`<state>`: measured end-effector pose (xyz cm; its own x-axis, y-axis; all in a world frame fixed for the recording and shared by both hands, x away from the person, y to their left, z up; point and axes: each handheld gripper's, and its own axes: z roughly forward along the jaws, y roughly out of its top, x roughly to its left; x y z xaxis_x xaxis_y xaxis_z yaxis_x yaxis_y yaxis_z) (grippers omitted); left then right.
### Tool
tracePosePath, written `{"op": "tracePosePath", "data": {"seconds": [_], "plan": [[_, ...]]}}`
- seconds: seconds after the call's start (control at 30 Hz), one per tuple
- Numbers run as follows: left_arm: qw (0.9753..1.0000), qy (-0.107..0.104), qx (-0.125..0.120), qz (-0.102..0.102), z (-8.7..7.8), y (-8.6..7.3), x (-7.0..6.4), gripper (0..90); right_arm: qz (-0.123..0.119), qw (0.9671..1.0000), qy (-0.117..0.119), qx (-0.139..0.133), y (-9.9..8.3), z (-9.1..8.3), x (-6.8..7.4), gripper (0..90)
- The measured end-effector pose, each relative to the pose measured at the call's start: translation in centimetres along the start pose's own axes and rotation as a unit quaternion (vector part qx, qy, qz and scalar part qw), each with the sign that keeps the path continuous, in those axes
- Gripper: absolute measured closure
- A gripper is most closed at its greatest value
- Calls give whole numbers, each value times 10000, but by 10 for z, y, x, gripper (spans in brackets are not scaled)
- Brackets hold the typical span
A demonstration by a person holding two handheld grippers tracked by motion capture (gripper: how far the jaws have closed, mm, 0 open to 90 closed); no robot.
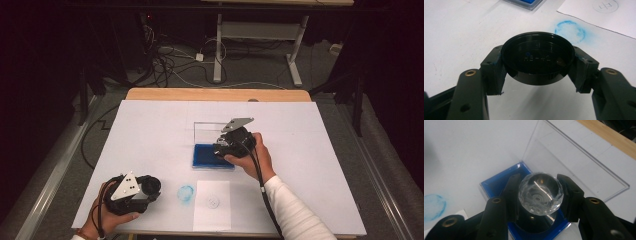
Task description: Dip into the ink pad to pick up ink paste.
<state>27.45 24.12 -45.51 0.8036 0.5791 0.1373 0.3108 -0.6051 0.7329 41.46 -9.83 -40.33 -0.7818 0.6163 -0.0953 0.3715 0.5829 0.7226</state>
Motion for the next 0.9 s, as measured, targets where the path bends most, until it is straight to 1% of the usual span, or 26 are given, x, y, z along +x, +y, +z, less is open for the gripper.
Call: {"op": "tracePosePath", "data": {"seconds": [0.07, 0.13, 0.2, 0.47, 0.6, 0.67, 0.77, 0.8, 0.9], "plan": [[10000, 3, 4, 3, 0, 0, 0, 366, -18, 10000, -2, 49, -3, 2, 1, 571], [10000, 3, 6, 2, 0, 0, 0, 366, 72, 9999, 28, 99, -6, 4, 1, 571], [10000, 4, 9, 2, 0, 0, 0, 366, 51, 9999, 15, 106, -9, 7, 0, 571], [10000, -10, 29, 4, 1, 0, 0, 365, 136, 9997, 13, 199, -17, 14, -2, 571], [10000, -29, 48, 13, 1, 0, 0, 365, 136, 9998, 32, 148, -18, 16, -3, 572], [10000, -29, 51, 20, 2, 0, 0, 366, 129, 9998, 7, 167, -18, 15, -1, 571], [10000, -26, 49, 25, 1, 0, -1, 366, 157, 9999, 4, 70, -23, 14, -1, 571], [10000, -22, 54, 23, 2, 0, -1, 365, 208, 9998, -2, 34, -24, 14, -1, 571], [10000, -30, 66, 17, 2, -1, -1, 366, 255, 9997, -13, -51, -27, 13, 0, 571]]}}
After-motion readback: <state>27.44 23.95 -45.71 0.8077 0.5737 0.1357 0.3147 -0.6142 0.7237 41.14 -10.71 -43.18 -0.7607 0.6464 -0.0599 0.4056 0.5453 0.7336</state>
